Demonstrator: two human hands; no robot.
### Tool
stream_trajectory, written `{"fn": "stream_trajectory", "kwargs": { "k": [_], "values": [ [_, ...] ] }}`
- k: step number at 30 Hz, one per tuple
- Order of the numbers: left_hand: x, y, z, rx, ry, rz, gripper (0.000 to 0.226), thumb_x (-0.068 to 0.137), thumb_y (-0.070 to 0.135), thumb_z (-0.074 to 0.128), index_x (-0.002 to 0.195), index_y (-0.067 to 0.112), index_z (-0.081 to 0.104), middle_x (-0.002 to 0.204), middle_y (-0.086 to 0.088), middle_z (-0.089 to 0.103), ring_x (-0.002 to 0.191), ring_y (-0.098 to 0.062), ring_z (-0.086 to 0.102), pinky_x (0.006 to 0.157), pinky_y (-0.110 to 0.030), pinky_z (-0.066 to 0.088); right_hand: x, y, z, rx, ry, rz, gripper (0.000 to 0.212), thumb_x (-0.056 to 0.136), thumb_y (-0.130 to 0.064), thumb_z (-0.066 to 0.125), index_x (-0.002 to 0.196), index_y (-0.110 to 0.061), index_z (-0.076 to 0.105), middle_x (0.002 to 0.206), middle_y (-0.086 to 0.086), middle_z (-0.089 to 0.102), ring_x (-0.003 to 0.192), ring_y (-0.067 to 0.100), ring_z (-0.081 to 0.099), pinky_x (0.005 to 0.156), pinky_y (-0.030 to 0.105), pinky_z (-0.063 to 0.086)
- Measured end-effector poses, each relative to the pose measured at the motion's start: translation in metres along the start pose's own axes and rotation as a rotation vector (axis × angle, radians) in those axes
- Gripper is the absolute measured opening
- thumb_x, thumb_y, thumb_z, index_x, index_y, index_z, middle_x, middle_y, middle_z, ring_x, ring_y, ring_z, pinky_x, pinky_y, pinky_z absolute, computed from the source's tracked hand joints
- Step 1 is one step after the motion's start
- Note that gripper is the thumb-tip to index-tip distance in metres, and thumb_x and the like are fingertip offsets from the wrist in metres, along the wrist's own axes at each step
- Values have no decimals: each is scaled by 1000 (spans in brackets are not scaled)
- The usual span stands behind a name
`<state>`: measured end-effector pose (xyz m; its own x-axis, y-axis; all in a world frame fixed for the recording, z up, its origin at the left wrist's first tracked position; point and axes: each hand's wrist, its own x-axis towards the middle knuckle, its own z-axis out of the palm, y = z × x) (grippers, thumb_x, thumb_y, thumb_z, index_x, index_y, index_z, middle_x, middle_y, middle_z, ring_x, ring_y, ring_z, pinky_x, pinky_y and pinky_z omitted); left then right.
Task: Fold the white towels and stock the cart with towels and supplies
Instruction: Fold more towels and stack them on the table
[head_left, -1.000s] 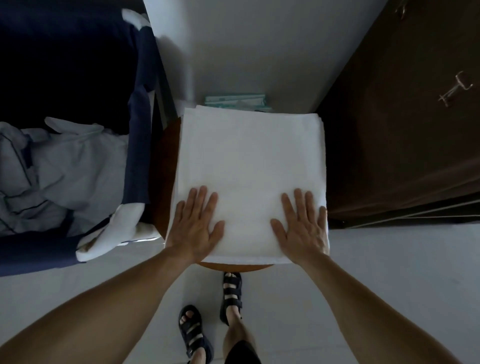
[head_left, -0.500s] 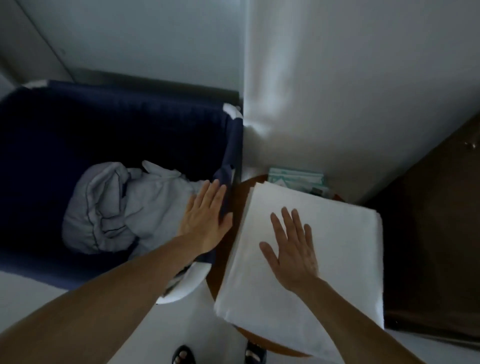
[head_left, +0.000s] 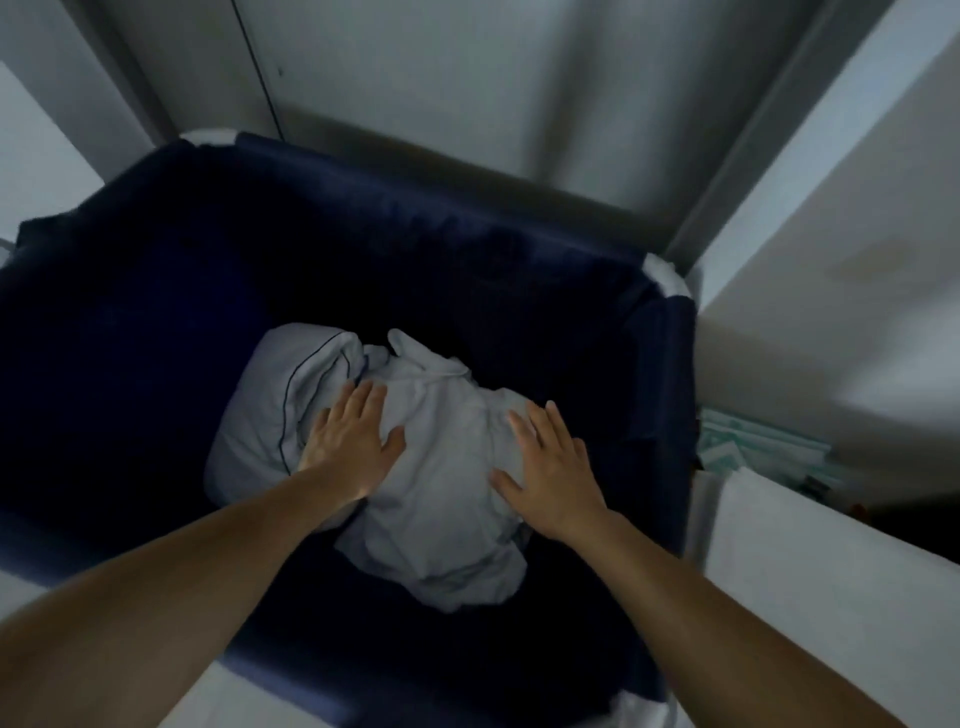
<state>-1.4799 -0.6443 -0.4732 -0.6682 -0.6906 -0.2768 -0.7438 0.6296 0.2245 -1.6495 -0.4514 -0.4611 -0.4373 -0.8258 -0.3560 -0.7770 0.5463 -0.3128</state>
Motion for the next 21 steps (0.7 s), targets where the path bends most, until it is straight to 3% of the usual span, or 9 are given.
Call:
{"fn": "stream_trajectory", "kwargs": {
  "k": [3, 7, 12, 17, 19, 20, 21],
  "values": [
    [39, -31, 21, -12, -68, 35, 71, 101, 53, 28, 157, 13, 13, 165, -7, 10, 153, -24, 3, 122, -44, 11, 52, -12, 42, 16, -138, 101, 88, 93, -64, 44, 158, -26, -2, 166, 0, -10, 152, 25, -13, 120, 60, 8],
    [83, -62, 80, -22, -182, 129, 101, 75, 69, 1, 157, 13, 15, 165, -8, 13, 152, -25, 6, 122, -46, 13, 109, -6, 113, 55, -298, 207, 94, 92, -64, 50, 158, -29, -7, 166, -3, -13, 151, 24, -17, 119, 62, 4],
    [132, -94, 178, -3, -241, 207, 97, 79, 66, 4, 156, 9, 22, 162, -11, 22, 152, -27, 12, 121, -48, 15, 175, 15, 220, 5, -457, 297, 113, 83, -71, 58, 155, -30, -19, 162, 0, -27, 149, 30, -24, 115, 70, 3],
    [168, -117, 239, 46, -264, 306, 90, 84, 62, 7, 156, 10, 23, 163, -9, 23, 152, -26, 12, 119, -46, 17, 216, 11, 319, -104, -497, 228, 131, 67, -83, 63, 156, -27, -16, 162, 7, -27, 147, 36, -27, 107, 77, 1],
    [177, -124, 256, 44, -249, 325, 86, 87, 60, 13, 154, 9, 27, 161, -11, 26, 151, -27, 15, 118, -48, 19, 216, 5, 351, -187, -506, 192, 132, 63, -77, 72, 159, -21, 0, 164, 15, -8, 148, 42, -15, 101, 82, 8],
    [179, -127, 263, 31, -245, 328, 83, 89, 58, 17, 153, 7, 30, 160, -12, 30, 151, -28, 18, 117, -49, 21, 216, 5, 365, -233, -464, 185, 123, 60, -66, 81, 156, -16, 23, 160, 21, 17, 147, 46, 2, 96, 84, 20],
    [180, -129, 267, 16, -242, 332, 81, 90, 56, 21, 152, 6, 34, 158, -13, 33, 150, -30, 21, 116, -50, 23, 214, 5, 377, -276, -366, 168, 100, 57, -51, 87, 141, -12, 50, 143, 24, 44, 138, 46, 23, 87, 82, 35]
  ]
}}
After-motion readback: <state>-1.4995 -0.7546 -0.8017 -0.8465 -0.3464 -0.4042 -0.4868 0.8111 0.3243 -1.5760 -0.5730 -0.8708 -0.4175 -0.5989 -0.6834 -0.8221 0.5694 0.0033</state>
